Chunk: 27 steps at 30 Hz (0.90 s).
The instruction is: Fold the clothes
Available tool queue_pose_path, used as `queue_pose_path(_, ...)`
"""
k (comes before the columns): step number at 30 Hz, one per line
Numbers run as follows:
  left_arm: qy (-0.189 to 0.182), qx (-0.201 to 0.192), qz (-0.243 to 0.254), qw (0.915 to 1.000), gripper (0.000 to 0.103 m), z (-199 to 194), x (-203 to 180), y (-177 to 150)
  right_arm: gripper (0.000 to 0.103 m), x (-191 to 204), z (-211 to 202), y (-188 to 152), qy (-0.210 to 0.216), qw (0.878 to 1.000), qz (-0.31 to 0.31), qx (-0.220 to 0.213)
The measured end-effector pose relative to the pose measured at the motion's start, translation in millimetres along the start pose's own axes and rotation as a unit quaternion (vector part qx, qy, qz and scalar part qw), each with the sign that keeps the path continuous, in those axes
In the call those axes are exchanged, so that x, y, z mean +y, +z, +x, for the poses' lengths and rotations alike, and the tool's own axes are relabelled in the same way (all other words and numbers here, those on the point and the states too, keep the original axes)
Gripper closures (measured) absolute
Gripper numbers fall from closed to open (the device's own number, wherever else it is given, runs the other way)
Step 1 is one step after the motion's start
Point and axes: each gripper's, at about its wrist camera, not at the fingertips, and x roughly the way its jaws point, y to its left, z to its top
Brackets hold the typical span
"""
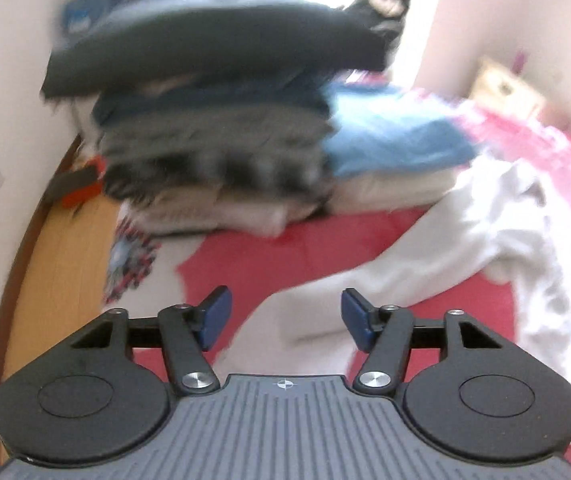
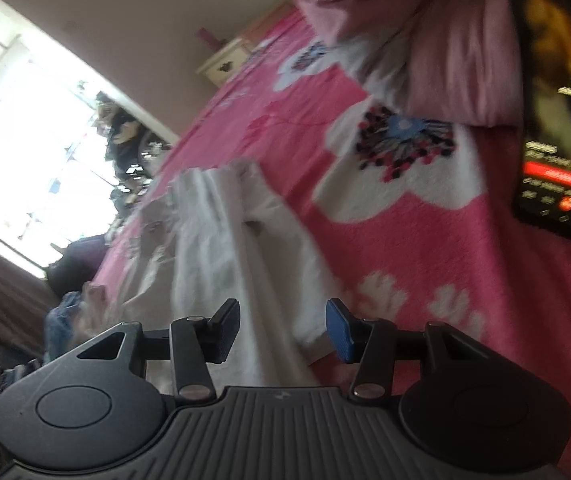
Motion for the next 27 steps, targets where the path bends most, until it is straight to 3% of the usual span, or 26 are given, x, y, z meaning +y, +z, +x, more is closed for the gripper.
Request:
queue_pose_path(3,-0.055,0.005,0.037,0.9978,0.038,7,-34,-8,0.052,-2,3,13,-0.020,1.000,0.005,-0.003)
queue_pose_path(6,-0.108,0.025,0.087,0.9900,0.038,28,-80,-21,0.052,-1,9,23,-0.029,1.000,0.005,0.000)
queue_pose_path(11,-0.192,0.078,0.157,0.9657,0.038,87,-164,-50,0.056,19,24,27,-0.057,0.997,-0.032,0.026)
queue_pose_path(15,-0.220,0.091,0.208,0.9486,0.039,115,-213,-71,0.056,53,8,15,-0.019,0.993,-0.099,0.060)
queue_pose_path(17,-0.226,0.084,0.234,0.9417,0.039,119,-227,-78,0.056,75,-3,-1,-0.002,0.983,-0.159,0.088)
queue_pose_path(20,-0.232,0.073,0.255,0.9357,0.039,123,-238,-86,0.056,102,-15,-32,0.021,0.959,-0.251,0.131)
queue_pose_path(23,-0.227,0.078,0.259,0.9356,0.039,131,-242,-92,0.056,117,-13,-64,0.017,0.934,-0.316,0.166)
queue_pose_path(27,-0.225,0.090,0.239,0.9403,0.039,144,-234,-98,0.063,115,3,-89,0.007,0.916,-0.347,0.204)
